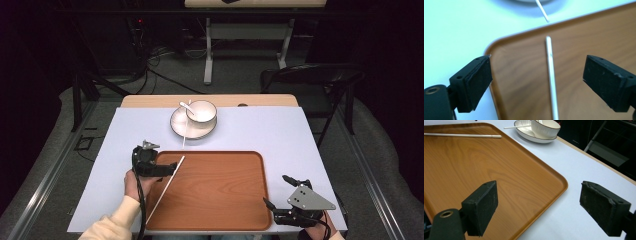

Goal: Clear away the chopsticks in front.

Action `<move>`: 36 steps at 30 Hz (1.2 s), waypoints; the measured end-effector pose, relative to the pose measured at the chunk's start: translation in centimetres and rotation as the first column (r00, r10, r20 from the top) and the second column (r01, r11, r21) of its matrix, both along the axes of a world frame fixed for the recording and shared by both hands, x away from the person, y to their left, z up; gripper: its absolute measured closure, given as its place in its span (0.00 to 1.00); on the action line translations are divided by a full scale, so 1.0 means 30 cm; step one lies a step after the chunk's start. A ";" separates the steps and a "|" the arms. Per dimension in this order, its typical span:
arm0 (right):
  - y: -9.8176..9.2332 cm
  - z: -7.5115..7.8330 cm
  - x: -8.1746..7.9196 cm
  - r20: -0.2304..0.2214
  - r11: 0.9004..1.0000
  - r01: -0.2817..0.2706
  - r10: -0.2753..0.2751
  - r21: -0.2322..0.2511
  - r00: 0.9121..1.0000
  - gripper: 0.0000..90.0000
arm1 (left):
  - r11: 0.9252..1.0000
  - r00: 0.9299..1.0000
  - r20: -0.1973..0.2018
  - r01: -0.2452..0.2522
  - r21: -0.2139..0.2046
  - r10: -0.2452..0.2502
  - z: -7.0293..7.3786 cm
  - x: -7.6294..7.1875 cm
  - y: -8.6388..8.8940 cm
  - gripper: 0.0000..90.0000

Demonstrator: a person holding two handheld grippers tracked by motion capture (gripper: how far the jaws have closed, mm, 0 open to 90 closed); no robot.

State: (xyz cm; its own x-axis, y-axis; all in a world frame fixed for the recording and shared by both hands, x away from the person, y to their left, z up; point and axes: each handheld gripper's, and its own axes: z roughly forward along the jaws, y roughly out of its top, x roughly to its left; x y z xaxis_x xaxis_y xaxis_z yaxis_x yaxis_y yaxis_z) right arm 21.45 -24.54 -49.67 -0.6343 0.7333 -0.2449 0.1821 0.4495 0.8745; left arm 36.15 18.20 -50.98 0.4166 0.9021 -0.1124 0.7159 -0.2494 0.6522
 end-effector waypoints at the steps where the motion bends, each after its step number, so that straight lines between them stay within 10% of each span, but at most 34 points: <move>1: 0.000 0.000 0.000 -0.001 1.000 0.000 0.000 0.000 1.000 0.16 | 1.000 1.000 0.000 0.000 0.000 0.000 0.000 0.000 0.000 0.06; 21: 0.000 0.000 0.000 -0.002 1.000 -0.004 0.004 -0.003 1.000 0.16 | 0.999 0.999 0.037 0.012 0.041 -0.013 0.111 0.304 -0.083 0.00; 36: -0.001 -0.001 0.000 -0.002 1.000 -0.004 0.004 -0.002 1.000 0.16 | 0.998 0.999 -0.035 0.002 0.064 0.000 0.048 0.458 -0.137 0.21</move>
